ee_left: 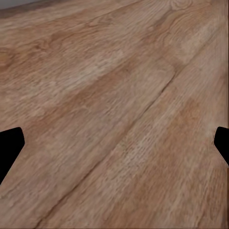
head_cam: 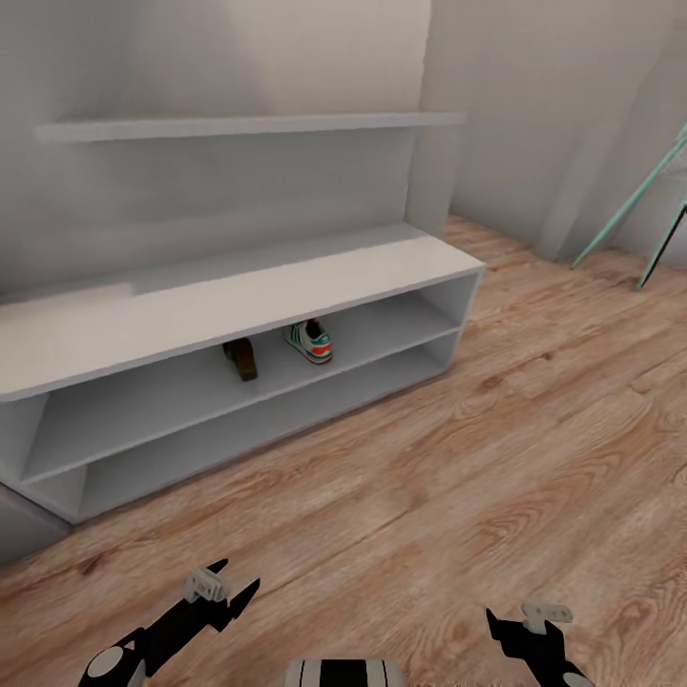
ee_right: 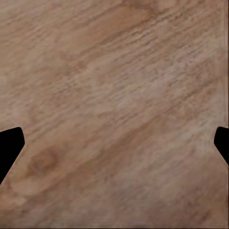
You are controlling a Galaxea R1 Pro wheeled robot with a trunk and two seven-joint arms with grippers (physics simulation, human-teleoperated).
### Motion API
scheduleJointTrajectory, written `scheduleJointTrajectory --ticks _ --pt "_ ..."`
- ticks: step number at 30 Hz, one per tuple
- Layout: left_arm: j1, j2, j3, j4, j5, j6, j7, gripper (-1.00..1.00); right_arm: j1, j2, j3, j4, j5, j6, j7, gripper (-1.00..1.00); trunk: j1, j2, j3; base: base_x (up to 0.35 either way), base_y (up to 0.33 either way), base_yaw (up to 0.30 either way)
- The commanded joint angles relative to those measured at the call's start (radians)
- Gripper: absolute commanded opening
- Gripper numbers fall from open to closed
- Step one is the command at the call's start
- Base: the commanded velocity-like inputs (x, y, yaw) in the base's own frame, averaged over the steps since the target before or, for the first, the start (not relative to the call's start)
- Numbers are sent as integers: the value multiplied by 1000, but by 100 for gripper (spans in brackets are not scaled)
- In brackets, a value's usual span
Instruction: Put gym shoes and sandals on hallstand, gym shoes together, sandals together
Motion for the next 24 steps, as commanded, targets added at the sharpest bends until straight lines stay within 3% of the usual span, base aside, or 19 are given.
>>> scheduleJointTrajectory --ticks 1,24 --pt "0 0 3 1 2 -3 -5 100 -1 0 -8 2 -3 -3 9 100 0 0 -1 0 0 -299" --pt "0 0 3 1 2 -3 -5 100 -1 0 -8 2 -3 -3 9 100 0 0 -1 0 0 -299"
